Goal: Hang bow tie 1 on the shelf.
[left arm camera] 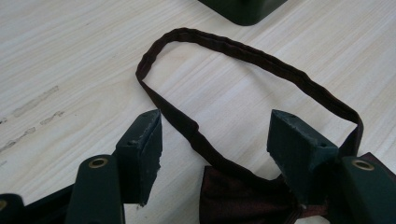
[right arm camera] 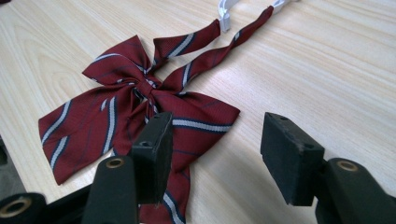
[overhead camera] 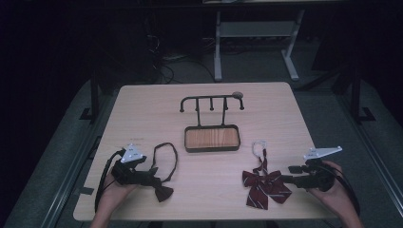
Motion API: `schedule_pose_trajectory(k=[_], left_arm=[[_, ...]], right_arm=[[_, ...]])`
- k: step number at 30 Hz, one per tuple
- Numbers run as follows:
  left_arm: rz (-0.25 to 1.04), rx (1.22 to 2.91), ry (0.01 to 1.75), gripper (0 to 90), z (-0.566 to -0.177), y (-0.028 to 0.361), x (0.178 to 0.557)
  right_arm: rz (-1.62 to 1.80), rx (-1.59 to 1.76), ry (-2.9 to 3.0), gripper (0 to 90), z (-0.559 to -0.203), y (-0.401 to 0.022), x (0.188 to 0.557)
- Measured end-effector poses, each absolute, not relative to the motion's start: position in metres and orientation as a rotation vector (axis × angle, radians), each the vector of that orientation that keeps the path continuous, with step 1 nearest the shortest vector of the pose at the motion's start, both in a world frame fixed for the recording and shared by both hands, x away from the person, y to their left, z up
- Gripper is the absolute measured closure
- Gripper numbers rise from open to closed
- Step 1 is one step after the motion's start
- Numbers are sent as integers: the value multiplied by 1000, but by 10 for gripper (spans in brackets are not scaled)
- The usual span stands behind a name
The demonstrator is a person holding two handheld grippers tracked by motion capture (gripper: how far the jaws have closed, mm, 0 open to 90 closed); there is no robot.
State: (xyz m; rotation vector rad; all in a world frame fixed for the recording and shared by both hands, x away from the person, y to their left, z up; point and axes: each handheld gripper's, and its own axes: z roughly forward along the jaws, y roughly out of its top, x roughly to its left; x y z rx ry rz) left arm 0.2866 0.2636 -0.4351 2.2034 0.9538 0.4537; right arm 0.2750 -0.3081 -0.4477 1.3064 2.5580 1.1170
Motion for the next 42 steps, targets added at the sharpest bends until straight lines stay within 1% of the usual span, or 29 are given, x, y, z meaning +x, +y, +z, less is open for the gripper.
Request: schedule_pose_trajectory(k=[8, 25, 30, 34, 42], left_arm=[[454, 2224, 937, 352, -436, 263, 287], [466, 2225, 933, 331, -437, 264, 286], [465, 2225, 931, 330, -438, 266, 286], [473, 2217, 938, 327, -437, 269, 287], [475, 2200, 947, 327, -437, 270, 287]], right_arm=[[1097, 1300, 2573, 435, -441, -299, 279], [1001, 1262, 2615, 435, -425, -276, 303], [959, 1261, 2634, 438, -422, -269, 314], [898, 1239, 2647, 445, -418, -260, 328], [839, 1298, 2653, 455, -415, -250, 355]])
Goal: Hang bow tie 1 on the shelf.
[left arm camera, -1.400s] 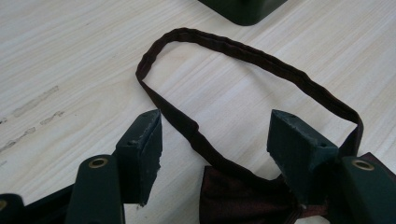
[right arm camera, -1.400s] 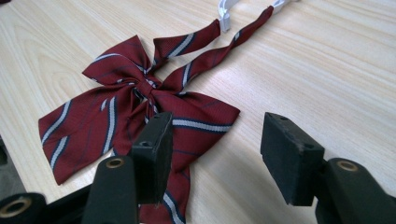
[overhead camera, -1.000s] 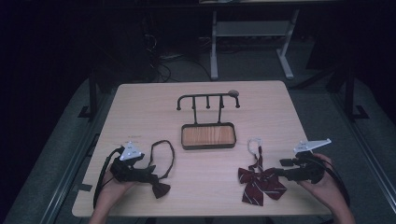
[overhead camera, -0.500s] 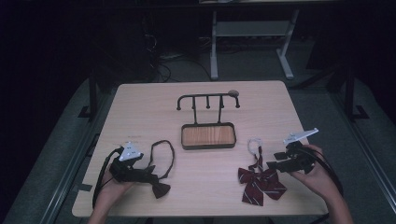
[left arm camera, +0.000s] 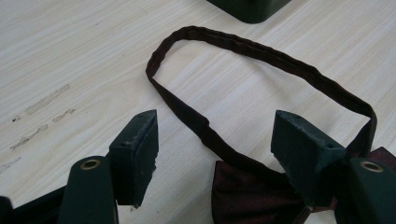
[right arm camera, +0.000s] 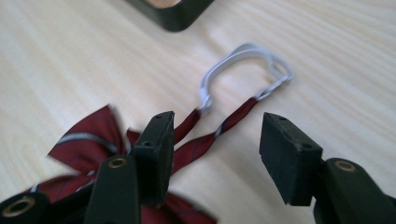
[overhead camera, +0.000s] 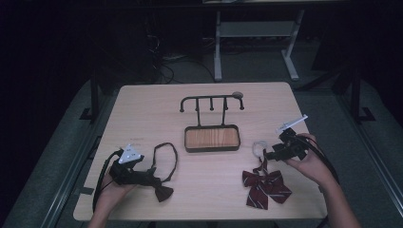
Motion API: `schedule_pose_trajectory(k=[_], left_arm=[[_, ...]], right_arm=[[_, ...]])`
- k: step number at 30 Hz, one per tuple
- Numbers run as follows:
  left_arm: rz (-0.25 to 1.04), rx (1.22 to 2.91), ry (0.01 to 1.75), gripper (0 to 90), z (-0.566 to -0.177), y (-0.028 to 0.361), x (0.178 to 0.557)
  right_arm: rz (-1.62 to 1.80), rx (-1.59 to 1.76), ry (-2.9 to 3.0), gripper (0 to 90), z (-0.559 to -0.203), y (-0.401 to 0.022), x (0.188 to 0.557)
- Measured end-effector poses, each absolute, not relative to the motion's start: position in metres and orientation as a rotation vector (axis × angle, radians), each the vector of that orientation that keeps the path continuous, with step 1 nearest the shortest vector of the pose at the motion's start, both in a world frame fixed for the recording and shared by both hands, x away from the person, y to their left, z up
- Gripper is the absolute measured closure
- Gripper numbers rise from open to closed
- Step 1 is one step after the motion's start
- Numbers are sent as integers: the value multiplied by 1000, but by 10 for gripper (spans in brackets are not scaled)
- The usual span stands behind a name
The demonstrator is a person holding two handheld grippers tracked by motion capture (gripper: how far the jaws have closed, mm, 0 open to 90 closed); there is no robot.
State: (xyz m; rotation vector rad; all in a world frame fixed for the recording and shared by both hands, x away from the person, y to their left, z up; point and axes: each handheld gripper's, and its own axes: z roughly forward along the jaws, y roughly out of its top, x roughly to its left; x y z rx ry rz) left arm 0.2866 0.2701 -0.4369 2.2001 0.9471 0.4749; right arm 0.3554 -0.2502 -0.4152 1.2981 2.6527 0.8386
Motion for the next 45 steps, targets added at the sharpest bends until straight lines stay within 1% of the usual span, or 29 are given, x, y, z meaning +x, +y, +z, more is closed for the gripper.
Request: schedule_pose_trajectory(k=[11, 18, 29, 37, 41, 45], left_arm=[[466, 2203, 947, 327, -437, 272, 287], [465, 2207, 947, 327, -437, 273, 288], [469, 2213, 939, 327, -437, 274, 288], [467, 2204, 942, 326, -437, 274, 287], [467, 2203, 942, 327, -436, 274, 287], [467, 2203, 941, 327, -436, 273, 287]], right_arm=[[731, 1376, 2637, 461, -410, -240, 390], [645, 1449, 2636, 469, -420, -232, 404], [495, 1497, 2634, 534, -435, -223, 414], [414, 1491, 2636, 630, -442, -214, 416], [384, 1482, 2626, 714, -442, -211, 415], [367, 1473, 2621, 820, -441, -211, 414]])
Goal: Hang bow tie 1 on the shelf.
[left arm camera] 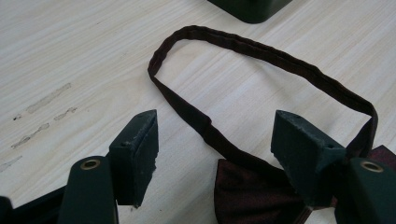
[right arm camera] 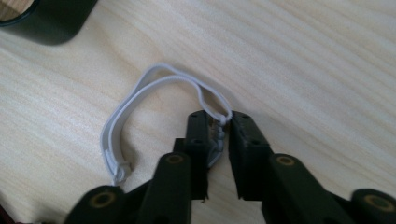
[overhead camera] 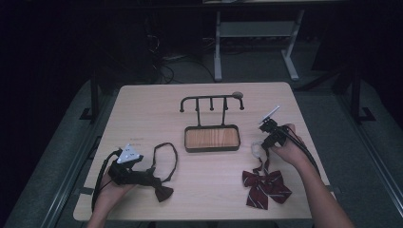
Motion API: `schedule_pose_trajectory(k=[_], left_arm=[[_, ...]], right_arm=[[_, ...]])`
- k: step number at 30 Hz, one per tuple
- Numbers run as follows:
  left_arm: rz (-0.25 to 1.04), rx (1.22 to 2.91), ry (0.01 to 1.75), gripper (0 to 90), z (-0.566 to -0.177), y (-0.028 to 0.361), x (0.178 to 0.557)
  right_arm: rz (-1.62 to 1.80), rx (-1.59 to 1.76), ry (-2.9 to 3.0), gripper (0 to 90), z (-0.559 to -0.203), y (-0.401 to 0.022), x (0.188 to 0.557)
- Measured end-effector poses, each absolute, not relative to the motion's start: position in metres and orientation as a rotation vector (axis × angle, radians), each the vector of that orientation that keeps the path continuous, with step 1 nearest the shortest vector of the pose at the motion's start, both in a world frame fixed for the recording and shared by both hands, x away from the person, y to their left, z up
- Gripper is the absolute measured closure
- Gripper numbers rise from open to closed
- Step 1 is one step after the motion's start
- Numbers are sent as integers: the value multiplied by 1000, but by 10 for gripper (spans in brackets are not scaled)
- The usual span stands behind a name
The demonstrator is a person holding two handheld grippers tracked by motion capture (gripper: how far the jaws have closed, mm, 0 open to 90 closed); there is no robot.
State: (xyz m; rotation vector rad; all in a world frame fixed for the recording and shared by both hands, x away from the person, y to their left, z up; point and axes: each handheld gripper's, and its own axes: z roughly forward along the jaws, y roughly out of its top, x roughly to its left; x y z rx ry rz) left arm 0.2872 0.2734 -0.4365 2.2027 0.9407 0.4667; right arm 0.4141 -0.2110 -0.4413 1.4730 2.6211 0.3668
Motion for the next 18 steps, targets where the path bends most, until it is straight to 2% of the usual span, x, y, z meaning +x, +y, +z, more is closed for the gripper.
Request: schedule_pose_trajectory(k=[5, 18], left_arm=[[469, 2207, 938, 326, -437, 273, 287], [465, 2205, 944, 325, -437, 272, 287]], right_arm=[[390, 1484, 2643, 854, -438, -213, 411], [560, 1465, 2716, 856, -412, -222, 396]])
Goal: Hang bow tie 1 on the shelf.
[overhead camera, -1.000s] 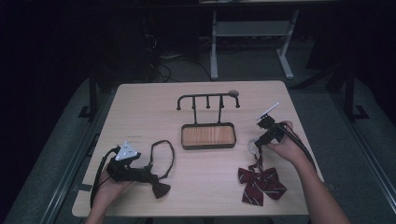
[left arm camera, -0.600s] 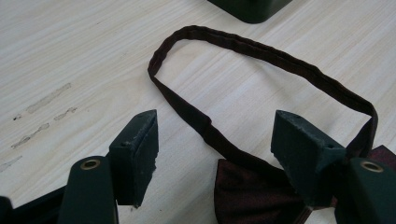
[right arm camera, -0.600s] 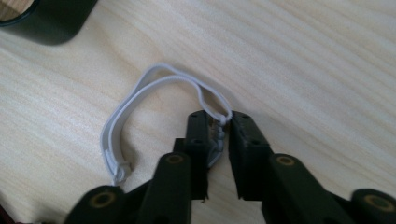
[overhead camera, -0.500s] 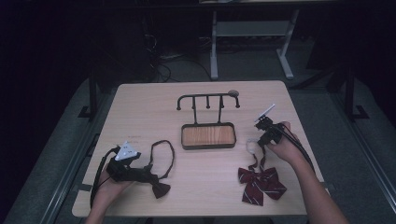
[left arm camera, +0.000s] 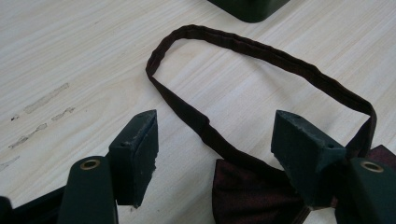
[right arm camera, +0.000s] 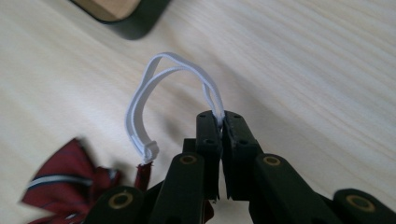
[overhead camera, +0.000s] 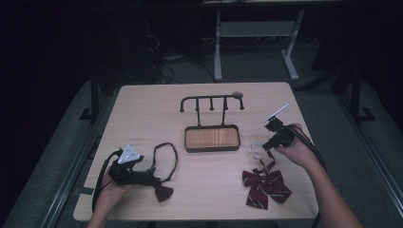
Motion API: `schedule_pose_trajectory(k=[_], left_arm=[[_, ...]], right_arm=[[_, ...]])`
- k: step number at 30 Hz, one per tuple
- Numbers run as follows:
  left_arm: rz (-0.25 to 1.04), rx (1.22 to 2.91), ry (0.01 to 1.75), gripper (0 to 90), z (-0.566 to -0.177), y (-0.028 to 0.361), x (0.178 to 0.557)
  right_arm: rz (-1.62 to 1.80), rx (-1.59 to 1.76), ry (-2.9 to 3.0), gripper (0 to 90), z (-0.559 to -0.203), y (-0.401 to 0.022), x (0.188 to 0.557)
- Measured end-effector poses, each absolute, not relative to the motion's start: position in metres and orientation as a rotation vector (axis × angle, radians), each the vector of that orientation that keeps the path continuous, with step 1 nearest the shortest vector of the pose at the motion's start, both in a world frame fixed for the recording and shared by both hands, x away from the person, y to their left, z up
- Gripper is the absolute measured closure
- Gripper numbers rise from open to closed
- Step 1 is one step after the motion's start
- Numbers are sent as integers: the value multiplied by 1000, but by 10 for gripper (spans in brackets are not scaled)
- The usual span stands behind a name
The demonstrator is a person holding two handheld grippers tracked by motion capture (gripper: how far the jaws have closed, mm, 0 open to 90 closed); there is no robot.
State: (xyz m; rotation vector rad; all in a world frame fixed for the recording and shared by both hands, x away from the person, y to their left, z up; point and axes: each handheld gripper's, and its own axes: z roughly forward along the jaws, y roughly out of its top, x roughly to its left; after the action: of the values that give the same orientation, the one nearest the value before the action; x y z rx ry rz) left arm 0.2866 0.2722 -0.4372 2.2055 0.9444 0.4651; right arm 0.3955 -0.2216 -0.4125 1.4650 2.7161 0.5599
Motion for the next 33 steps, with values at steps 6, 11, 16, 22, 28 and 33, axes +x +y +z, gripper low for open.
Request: schedule_pose_trajectory(k=[6, 11, 16, 22, 28, 33], left_arm=[[466, 2211, 940, 325, -438, 271, 287], [466, 2209, 939, 325, -438, 271, 287], [465, 2207, 940, 325, -438, 271, 286], [464, 2210, 940, 325, -438, 271, 287], [466, 2203, 942, 324, -438, 271, 286], [465, 2208, 938, 324, -438, 271, 287]], right_arm=[[620, 1387, 2739, 856, -390, -216, 388], [664, 1314, 2754, 855, -369, -211, 381], [689, 1275, 2762, 854, -355, -208, 377], [723, 1242, 2783, 853, -339, -206, 374], [738, 1202, 2761, 854, -323, -205, 371], [741, 1177, 2755, 854, -311, -202, 369]])
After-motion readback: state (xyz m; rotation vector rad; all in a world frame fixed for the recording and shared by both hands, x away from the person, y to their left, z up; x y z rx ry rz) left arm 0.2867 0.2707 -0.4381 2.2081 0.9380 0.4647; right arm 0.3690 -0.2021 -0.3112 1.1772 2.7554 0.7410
